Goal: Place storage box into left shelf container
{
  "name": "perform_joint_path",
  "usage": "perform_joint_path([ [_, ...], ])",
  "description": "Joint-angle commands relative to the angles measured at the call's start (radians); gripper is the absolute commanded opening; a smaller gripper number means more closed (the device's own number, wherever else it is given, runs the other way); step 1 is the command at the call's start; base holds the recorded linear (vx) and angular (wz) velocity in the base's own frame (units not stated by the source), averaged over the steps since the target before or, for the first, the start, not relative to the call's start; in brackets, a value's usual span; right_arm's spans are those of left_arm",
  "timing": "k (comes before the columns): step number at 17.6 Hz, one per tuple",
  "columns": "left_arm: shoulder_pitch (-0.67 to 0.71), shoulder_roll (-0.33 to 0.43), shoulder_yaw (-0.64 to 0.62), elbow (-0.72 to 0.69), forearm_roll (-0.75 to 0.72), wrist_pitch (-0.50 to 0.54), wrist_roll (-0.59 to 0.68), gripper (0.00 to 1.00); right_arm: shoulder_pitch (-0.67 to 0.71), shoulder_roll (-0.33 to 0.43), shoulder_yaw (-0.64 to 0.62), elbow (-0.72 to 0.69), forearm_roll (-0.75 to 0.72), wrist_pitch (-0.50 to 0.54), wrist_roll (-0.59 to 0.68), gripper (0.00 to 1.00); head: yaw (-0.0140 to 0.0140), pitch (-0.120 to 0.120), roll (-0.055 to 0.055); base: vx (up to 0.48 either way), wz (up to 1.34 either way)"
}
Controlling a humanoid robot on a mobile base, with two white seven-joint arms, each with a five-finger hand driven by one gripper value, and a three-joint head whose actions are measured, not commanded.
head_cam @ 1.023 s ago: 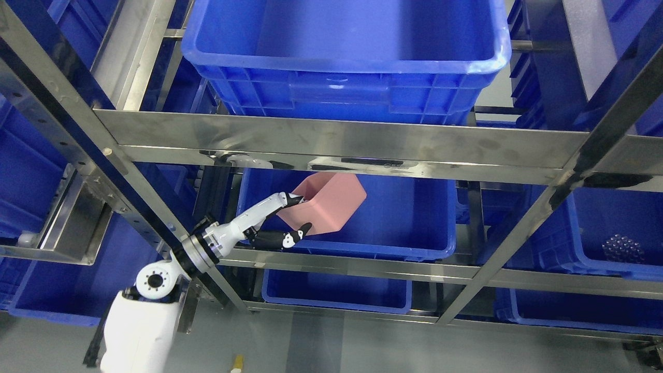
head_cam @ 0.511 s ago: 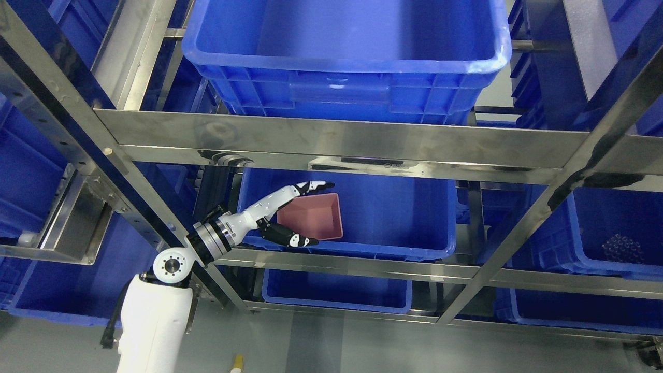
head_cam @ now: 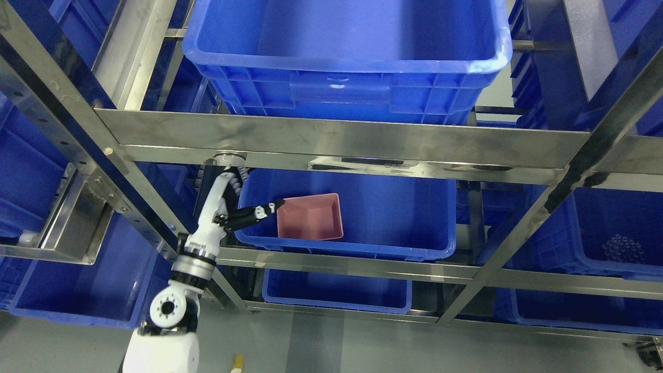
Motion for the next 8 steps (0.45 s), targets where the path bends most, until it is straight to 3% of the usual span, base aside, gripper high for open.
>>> perform_joint_path([
  [1, 0.226, -0.004, -0.022, -0.3, 0.075, -0.042, 0.11, 1.0, 0.009, -0.017, -0.005, -0.017, 0.002, 0.0, 0.0, 1.0, 0.0, 0.0, 0.0, 0.0, 0.0],
  [8, 0.297, -0.004, -0.07, -0.3, 0.075, -0.092, 0.108, 1.0, 0.009, -0.017, -0.005, -0.017, 0.002, 0.0, 0.0, 1.0, 0.0, 0.0, 0.0, 0.0, 0.0],
])
